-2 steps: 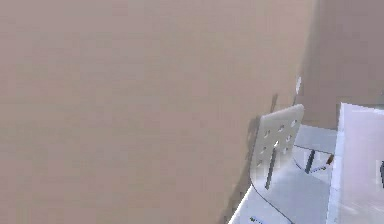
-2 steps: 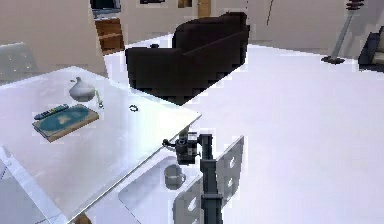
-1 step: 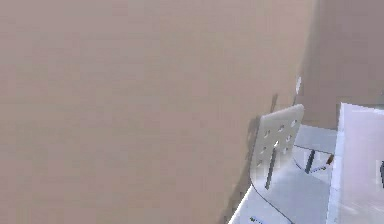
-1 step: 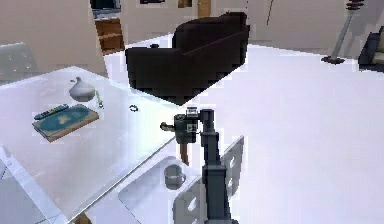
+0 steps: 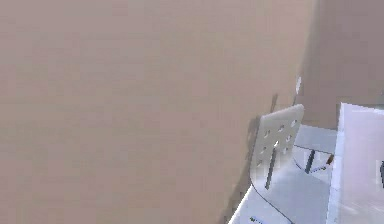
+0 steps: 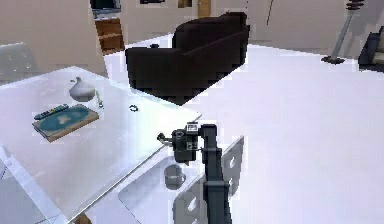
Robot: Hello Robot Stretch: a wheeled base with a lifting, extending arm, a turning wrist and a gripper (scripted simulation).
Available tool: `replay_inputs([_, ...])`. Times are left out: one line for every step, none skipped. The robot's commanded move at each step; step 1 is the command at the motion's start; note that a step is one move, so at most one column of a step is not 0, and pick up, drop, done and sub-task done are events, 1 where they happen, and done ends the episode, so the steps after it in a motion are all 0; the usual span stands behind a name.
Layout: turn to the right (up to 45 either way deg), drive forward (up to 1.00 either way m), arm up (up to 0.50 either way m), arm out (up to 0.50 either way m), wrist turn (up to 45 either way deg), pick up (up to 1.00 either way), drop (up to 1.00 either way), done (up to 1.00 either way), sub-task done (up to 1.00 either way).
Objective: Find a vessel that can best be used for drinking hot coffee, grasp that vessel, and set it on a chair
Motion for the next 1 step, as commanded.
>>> replay_inputs([0.0, 0.00, 0.00, 0.00, 0.0, 0.00, 0.00, 1.00, 0.00])
